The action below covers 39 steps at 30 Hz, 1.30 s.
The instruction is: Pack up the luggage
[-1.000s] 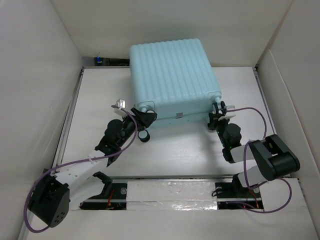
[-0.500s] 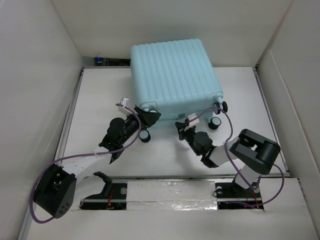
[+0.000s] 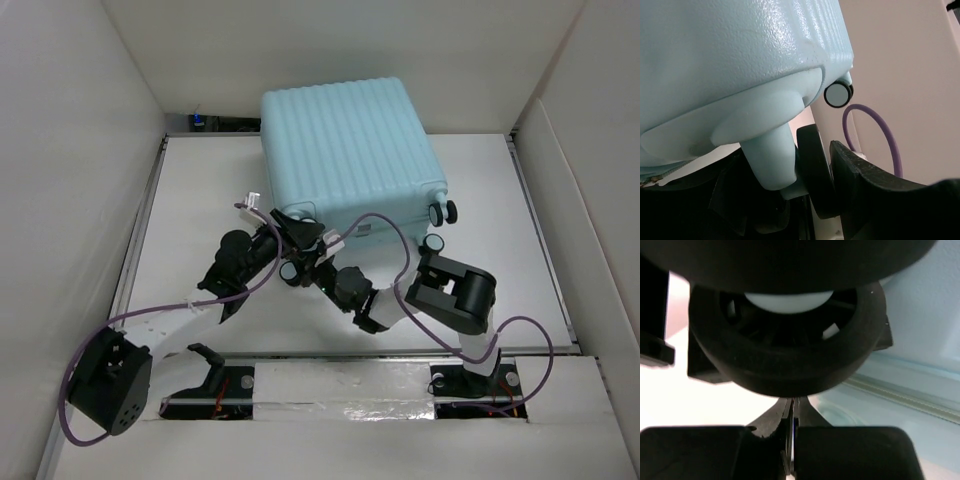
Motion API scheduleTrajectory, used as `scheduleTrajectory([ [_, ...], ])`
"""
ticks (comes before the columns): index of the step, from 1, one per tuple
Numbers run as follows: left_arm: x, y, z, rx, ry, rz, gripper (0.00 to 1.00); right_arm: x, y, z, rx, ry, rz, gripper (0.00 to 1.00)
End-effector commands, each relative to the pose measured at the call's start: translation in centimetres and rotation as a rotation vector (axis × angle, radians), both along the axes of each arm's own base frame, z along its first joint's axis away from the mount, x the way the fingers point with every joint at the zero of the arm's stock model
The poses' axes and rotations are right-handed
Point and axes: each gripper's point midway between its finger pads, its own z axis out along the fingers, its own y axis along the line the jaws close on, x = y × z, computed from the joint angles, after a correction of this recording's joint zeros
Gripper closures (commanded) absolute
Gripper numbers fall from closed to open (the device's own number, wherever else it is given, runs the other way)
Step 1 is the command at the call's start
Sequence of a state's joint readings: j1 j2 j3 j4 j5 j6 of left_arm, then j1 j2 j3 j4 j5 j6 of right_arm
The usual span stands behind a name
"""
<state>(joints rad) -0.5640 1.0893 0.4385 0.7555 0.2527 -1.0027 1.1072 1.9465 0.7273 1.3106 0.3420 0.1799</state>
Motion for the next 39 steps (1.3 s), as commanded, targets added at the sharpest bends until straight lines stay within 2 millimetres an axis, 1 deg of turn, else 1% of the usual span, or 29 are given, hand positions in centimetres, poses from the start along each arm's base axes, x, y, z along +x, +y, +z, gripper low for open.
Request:
scheduleTrajectory([
  [1, -4.2, -1.3, 16.0, -0.235, -0.501, -0.147, 1.0, -10.1, 7.6, 10.8, 0.378, -0.155, 0.468, 1.0],
  [4, -4.4, -1.6, 16.1, -0.245, -0.483, -0.159, 1.0, -10.0, 6.9, 12.2, 0.483, -0.147, 0.458, 1.0],
  [5, -4.3, -1.7, 16.0, -0.243, -0.48, -0.159, 1.0, -9.5, 6.1, 12.0, 0.494, -0.138, 0.417, 0.99],
  [7, -3.9, -1.7, 15.5, -0.217, -0.453, -0.146, 1.0, -9.4, 4.3, 10.0, 0.443, -0.114, 0.374, 0.93],
  [8, -3.7, -1.7, 15.3, -0.188, -0.464, -0.139, 0.9, -9.1, 3.0, 10.6, 0.451, -0.113, 0.334, 0.78],
  [9, -3.6, -1.6, 14.9, -0.163, -0.462, -0.13, 0.8, -9.2, 1.5, 8.4, 0.39, -0.084, 0.309, 0.67],
  [10, -3.0, -1.4, 14.4, -0.123, -0.435, -0.104, 0.71, -9.2, 0.4, 7.8, 0.372, -0.072, 0.287, 0.57],
  [11, -2.7, -1.2, 14.1, -0.074, -0.451, -0.081, 0.53, -9.0, -0.9, 8.1, 0.374, -0.062, 0.254, 0.44],
  [12, -2.0, -0.7, 13.9, -0.038, -0.445, -0.038, 0.46, -9.2, -1.8, 7.4, 0.357, -0.045, 0.242, 0.4],
  [14, -1.4, 0.6, 13.4, 0.06, -0.418, 0.032, 0.34, -9.7, -4.1, 4.7, 0.285, 0.008, 0.222, 0.32],
  [15, -0.2, 2.2, 13.0, 0.12, -0.411, 0.137, 0.31, -9.9, -4.9, 5.2, 0.291, 0.011, 0.218, 0.25],
  [17, 0.0, 5.0, 12.0, 0.179, -0.371, 0.252, 0.28, -10.2, -6.4, 2.8, 0.2, 0.063, 0.196, 0.22],
  [18, 0.0, 6.1, 11.6, 0.197, -0.361, 0.3, 0.28, -10.7, -6.6, 2.4, 0.174, 0.073, 0.198, 0.25],
  [19, -0.1, 8.1, 10.0, 0.222, -0.33, 0.381, 0.28, -10.7, -7.2, 3.7, 0.187, 0.064, 0.189, 0.31],
  [20, -0.1, 9.0, 9.0, 0.234, -0.309, 0.419, 0.35, -10.7, -7.7, 2.0, 0.11, 0.094, 0.177, 0.51],
  [21, -0.3, 9.6, 7.8, 0.246, -0.288, 0.44, 0.48, -10.7, -8.0, 2.3, 0.091, 0.089, 0.171, 0.69],
  [22, -0.7, 10.4, 5.3, 0.282, -0.254, 0.456, 0.61, -10.7, -8.6, 4.8, 0.101, 0.042, 0.167, 0.85],
  [23, -0.9, 10.7, 3.8, 0.301, -0.227, 0.456, 0.8, -10.9, -8.4, 3.6, -0.02, 0.066, 0.167, 1.0],
  [24, -1.0, 11.1, 2.4, 0.321, -0.197, 0.464, 0.89, -10.7, -8.8, 4.1, -0.054, 0.072, 0.133, 1.0],
  [25, -1.5, 11.2, 0.1, 0.355, -0.158, 0.442, 0.95, -10.2, -9.4, 4.5, -0.083, 0.078, 0.098, 1.0],
  [26, -1.7, 10.9, -0.8, 0.366, -0.148, 0.419, 1.0, -9.9, -10.4, 5.3, -0.114, 0.062, 0.068, 1.0],
  [28, -2.3, 9.4, -2.6, 0.373, -0.154, 0.325, 1.0, -8.6, -12.0, 7.2, -0.096, 0.045, -0.016, 1.0],
  [30, -2.3, 8.5, -3.5, 0.378, -0.151, 0.28, 1.0, -7.9, -12.9, 8.8, -0.095, 0.035, -0.031, 0.94],
  [31, -2.1, 7.7, -3.9, 0.375, -0.156, 0.249, 1.0, -7.6, -13.1, 9.2, -0.101, 0.036, -0.031, 0.91],
  [32, -1.9, 7.4, -4.0, 0.383, -0.17, 0.238, 1.0, -6.9, -13.7, 9.1, -0.116, 0.042, -0.046, 0.85],
  [34, -1.3, 6.7, -4.2, 0.396, -0.174, 0.232, 0.92, -6.4, -13.7, 10.2, -0.119, 0.025, -0.042, 0.75],
  [35, -1.1, 6.7, -4.2, 0.402, -0.175, 0.236, 0.89, -6.4, -13.6, 10.4, -0.121, 0.023, -0.04, 0.64],
  [38, -0.6, 6.5, -4.6, 0.412, -0.186, 0.249, 0.73, -5.3, -13.8, 11.1, -0.125, 0.012, -0.054, 0.5],
  [39, -0.4, 6.4, -4.7, 0.417, -0.194, 0.252, 0.72, -5.3, -13.7, 11.2, -0.122, 0.008, -0.037, 0.49],
])
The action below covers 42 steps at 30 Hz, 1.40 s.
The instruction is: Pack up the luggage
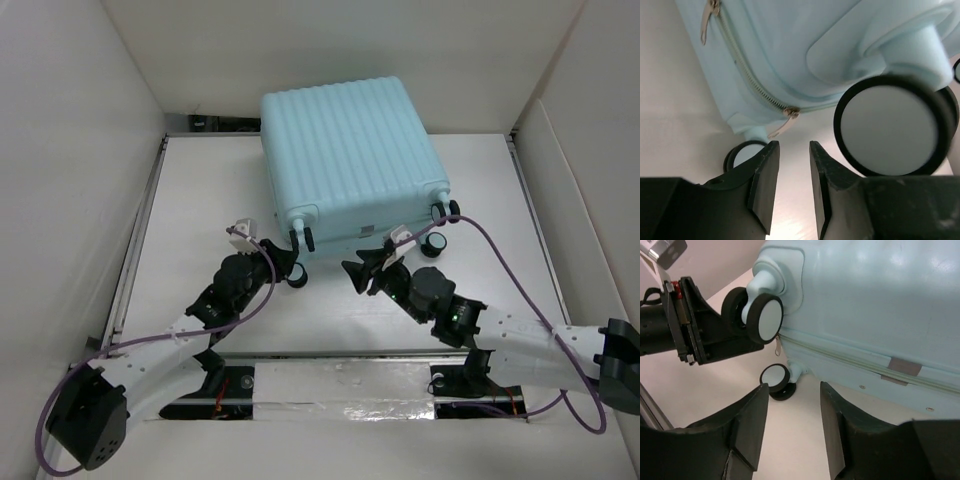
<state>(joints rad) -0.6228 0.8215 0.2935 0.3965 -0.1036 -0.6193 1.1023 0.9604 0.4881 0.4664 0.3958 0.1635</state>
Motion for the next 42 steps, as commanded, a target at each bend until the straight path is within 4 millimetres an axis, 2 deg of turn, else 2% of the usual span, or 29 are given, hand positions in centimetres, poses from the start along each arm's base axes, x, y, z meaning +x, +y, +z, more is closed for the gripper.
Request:
scheduleTrajectory([
  [1, 1.5, -1.0, 3.3, -0.047, -0.139, -0.01, 0.72, 0.6, 0.4, 1.3, -0.025, -0.023, 0.03, 0.48],
  [9, 3.0, -1.8, 2.1, -0.029, -0.137, 0.0, 0.71, 1.2, 2.1, 2.4, 0.009, -0.028, 0.102, 0.34],
  [19, 3.5, -2.1, 1.2, -0.021, -0.137, 0.003, 0.66, 2.2, 4.0, 2.2, 0.011, -0.025, 0.139, 0.28],
  [22, 3.8, -2.2, 0.5, -0.006, -0.128, 0.002, 0.67, 2.6, 4.9, 2.8, 0.008, -0.024, 0.145, 0.22],
  [23, 3.8, -2.3, 0.5, -0.004, -0.127, 0.001, 0.67, 2.8, 5.3, 3.5, 0.016, -0.026, 0.146, 0.16],
  [25, 4.0, -2.3, 0.3, -0.006, -0.128, 0.004, 0.67, 3.1, 5.8, 3.8, 0.011, -0.025, 0.146, 0.11],
  [26, 4.0, -2.3, 0.1, -0.004, -0.125, 0.004, 0.67, 3.4, 6.2, 3.3, -0.005, -0.013, 0.148, 0.09],
  [27, 4.0, -2.3, 0.1, -0.006, -0.126, 0.004, 0.68, 3.6, 6.6, 4.1, 0.006, -0.021, 0.149, 0.07],
  [29, 4.1, -2.4, 0.1, -0.008, -0.128, 0.003, 0.69, 3.7, 7.3, 3.8, -0.004, -0.01, 0.154, 0.06],
  [30, 4.2, -2.5, 0.0, -0.008, -0.128, 0.003, 0.71, 4.2, 7.4, 4.5, 0.003, -0.015, 0.131, 0.04],
  [31, 4.2, -2.5, 0.0, -0.012, -0.13, 0.002, 0.76, 4.4, 8.0, 3.6, -0.019, 0.003, 0.127, 0.03],
  [32, 4.1, -2.6, -0.1, -0.012, -0.128, 0.001, 0.77, 4.6, 8.0, 4.1, -0.012, 0.004, 0.114, 0.03],
  [33, 4.1, -2.6, -0.1, -0.014, -0.129, -0.001, 0.78, 5.0, 8.4, 3.0, -0.038, 0.027, 0.104, 0.01],
  [34, 4.2, -2.6, -0.2, -0.013, -0.126, 0.002, 0.78, 5.4, 8.8, 3.8, -0.033, 0.025, 0.097, 0.01],
  [37, 4.1, -2.6, -0.4, -0.015, -0.126, 0.001, 0.82, 5.8, 9.9, 1.9, -0.08, 0.064, 0.074, 0.0],
  [39, 4.1, -2.6, -0.4, -0.013, -0.126, -0.001, 0.87, 6.1, 10.3, 1.7, -0.089, 0.086, 0.043, 0.0],
  [42, 4.0, -2.5, -0.5, -0.011, -0.125, -0.003, 0.87, 7.2, 10.1, 0.7, -0.098, 0.109, -0.023, 0.01],
])
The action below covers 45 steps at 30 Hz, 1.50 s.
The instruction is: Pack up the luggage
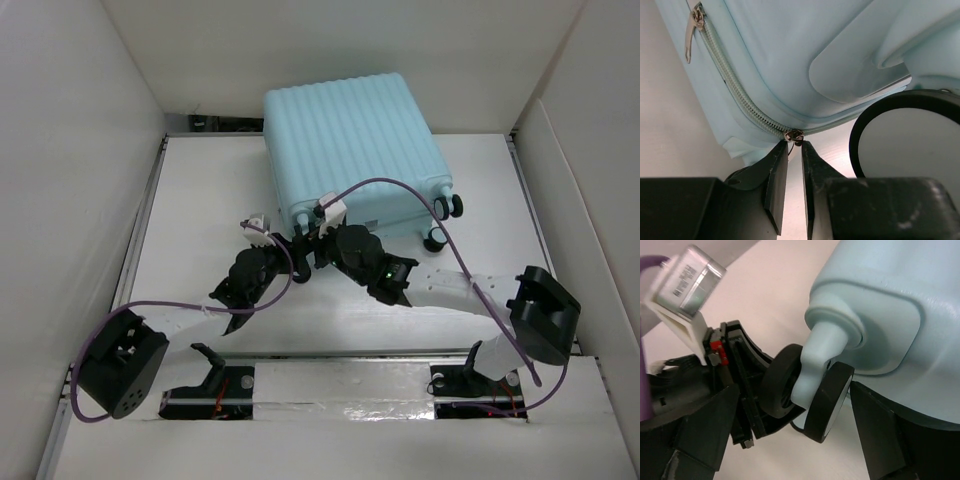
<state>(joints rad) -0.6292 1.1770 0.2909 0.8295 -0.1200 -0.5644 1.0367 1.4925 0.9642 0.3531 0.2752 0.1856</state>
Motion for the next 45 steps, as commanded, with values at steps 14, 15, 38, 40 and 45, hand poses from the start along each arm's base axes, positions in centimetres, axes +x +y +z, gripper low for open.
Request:
scheduleTrajectory([
  [14, 0.4, -0.4, -0.2, -0.018, -0.018, -0.002, 0.61, 2.8, 0.0, 0.4, -0.009, -0.019, -0.209, 0.68],
  [15, 0.4, -0.4, -0.2, -0.02, -0.019, -0.002, 0.62, 2.8, -0.1, 0.4, -0.008, -0.021, -0.214, 0.83],
  [38, 1.4, -0.4, 4.8, -0.054, -0.174, 0.009, 1.0, -0.2, -0.4, 2.2, 0.063, -0.066, -0.131, 1.0],
  [40, 1.1, 0.4, 5.0, -0.04, -0.18, 0.033, 1.0, -0.4, -0.7, 2.6, 0.074, -0.068, -0.131, 1.0],
  [45, 0.1, 2.4, 3.6, -0.017, -0.159, 0.092, 1.0, -0.8, -1.6, 2.3, 0.082, -0.063, -0.14, 1.0],
])
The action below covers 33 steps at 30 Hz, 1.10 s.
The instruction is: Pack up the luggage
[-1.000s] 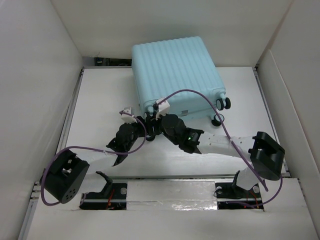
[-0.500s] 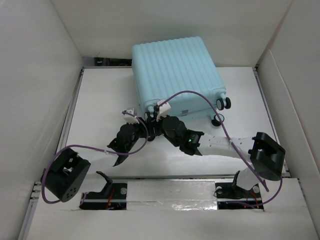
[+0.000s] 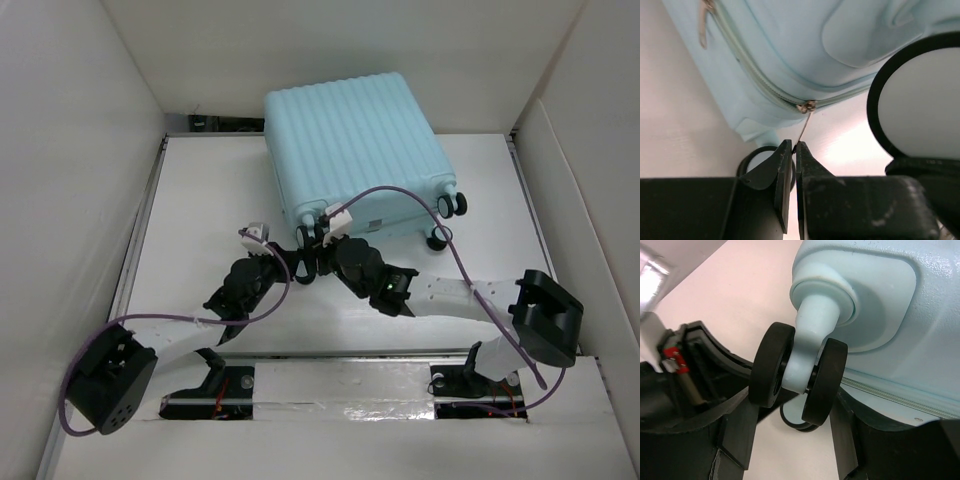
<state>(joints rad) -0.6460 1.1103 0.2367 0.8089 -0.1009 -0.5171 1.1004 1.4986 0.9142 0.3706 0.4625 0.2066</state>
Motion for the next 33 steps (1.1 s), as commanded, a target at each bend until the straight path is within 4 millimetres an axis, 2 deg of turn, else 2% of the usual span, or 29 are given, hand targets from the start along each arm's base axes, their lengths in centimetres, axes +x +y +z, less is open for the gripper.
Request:
scheduleTrajectory([
  [1, 1.5, 2.3, 4.6, -0.072, -0.16, 0.13, 1.0, -0.2, -0.6, 4.2, 0.108, -0.071, -0.018, 1.0],
  [2, 1.2, 2.4, 4.2, -0.069, -0.158, 0.127, 1.0, -0.2, -0.7, 4.1, 0.101, -0.068, -0.019, 1.0],
  [5, 0.9, 2.0, 5.0, -0.08, -0.196, 0.092, 1.0, -0.3, -0.7, 4.2, 0.106, -0.07, -0.012, 1.0],
  [10, 0.8, 0.2, 6.0, -0.056, -0.236, -0.009, 1.0, -0.5, -0.1, 4.4, 0.107, -0.07, 0.013, 1.0],
  [11, 0.8, 0.0, 5.6, -0.043, -0.23, -0.021, 0.96, -0.5, 0.0, 4.7, 0.112, -0.072, 0.015, 1.0],
  [14, 0.8, -0.9, 5.4, -0.017, -0.229, -0.072, 0.78, -0.5, 0.0, 4.8, 0.113, -0.075, 0.017, 1.0],
  [15, 0.9, -1.1, 5.5, -0.017, -0.23, -0.079, 0.64, -0.5, 0.0, 4.9, 0.113, -0.078, 0.018, 1.0],
  [18, 1.0, -1.5, 5.4, -0.016, -0.233, -0.092, 0.49, -0.5, 0.1, 5.1, 0.112, -0.08, 0.022, 1.0],
  [26, 2.2, -2.3, 5.5, -0.018, -0.239, -0.089, 0.49, -0.6, 0.5, 6.1, 0.129, -0.089, 0.04, 1.0],
  [30, 2.7, -2.3, 5.5, -0.056, -0.238, -0.061, 0.52, -1.0, 0.8, 7.0, 0.145, -0.098, 0.072, 1.0],
  [33, 2.9, -2.5, 6.4, -0.106, -0.251, -0.052, 0.57, -1.2, 1.2, 6.9, 0.145, -0.092, 0.094, 1.0],
])
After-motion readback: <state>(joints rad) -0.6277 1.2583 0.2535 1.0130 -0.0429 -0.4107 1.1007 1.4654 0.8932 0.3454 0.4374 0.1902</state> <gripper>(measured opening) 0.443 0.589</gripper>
